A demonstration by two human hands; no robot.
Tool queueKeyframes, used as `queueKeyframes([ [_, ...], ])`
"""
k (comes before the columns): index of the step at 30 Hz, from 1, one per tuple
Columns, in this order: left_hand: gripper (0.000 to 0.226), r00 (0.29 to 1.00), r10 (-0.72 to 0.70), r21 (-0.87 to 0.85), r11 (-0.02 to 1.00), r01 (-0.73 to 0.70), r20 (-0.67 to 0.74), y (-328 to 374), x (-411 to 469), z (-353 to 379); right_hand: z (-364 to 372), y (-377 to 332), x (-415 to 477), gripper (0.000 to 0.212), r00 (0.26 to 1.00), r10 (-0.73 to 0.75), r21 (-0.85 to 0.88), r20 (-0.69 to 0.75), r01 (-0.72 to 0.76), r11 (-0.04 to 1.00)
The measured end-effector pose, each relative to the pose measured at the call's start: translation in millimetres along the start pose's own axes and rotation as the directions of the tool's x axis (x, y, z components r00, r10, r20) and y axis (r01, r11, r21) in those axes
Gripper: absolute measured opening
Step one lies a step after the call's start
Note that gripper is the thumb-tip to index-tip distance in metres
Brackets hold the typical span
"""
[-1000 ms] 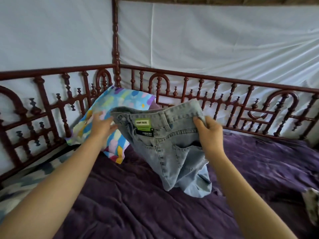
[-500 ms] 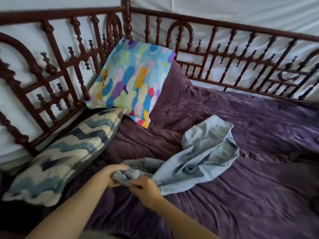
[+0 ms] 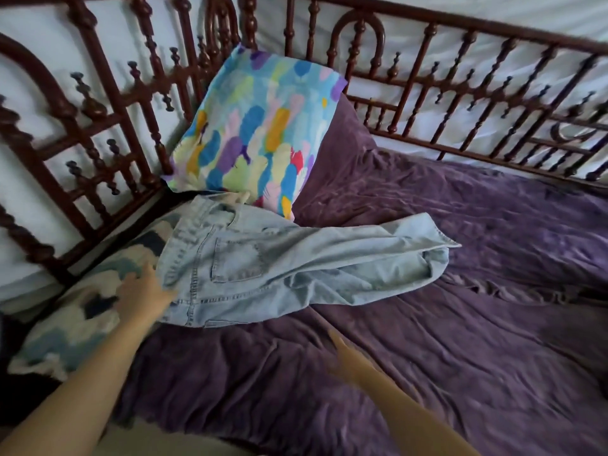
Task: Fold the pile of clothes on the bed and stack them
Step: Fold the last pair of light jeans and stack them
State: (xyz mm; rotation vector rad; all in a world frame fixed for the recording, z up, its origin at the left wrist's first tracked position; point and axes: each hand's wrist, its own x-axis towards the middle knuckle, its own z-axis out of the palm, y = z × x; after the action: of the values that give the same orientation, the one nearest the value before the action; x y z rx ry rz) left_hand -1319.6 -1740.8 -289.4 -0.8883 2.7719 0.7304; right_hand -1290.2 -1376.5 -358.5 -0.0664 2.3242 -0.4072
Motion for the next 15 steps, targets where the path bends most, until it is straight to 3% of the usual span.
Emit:
queueKeyframes([
  [3,0.062,0.976,0.212,0.205,0.958,-0.199,-0.042,23,-21,49,-1,13,2,0.082,0.999,0.031,0.069,-0.017,-0.03,0.997],
  [6,0.059,0.913,0.392,0.284,0.868,-0.408,0.112,66,-37,93,-17,32,3,0.075,0.994,0.098,0.157,-0.055,-0.088,0.984],
  [9,0.059,0.86,0.432,0.279,0.82,-0.5,0.271,99,-44,134,-33,61,9,0.071,0.977,0.194,0.239,-0.085,-0.169,0.956],
  [15,0.055,0.757,0.489,0.316,0.705,-0.635,0.432,143,-43,195,-74,121,40,0.054,0.919,0.368,0.341,-0.142,-0.304,0.89],
])
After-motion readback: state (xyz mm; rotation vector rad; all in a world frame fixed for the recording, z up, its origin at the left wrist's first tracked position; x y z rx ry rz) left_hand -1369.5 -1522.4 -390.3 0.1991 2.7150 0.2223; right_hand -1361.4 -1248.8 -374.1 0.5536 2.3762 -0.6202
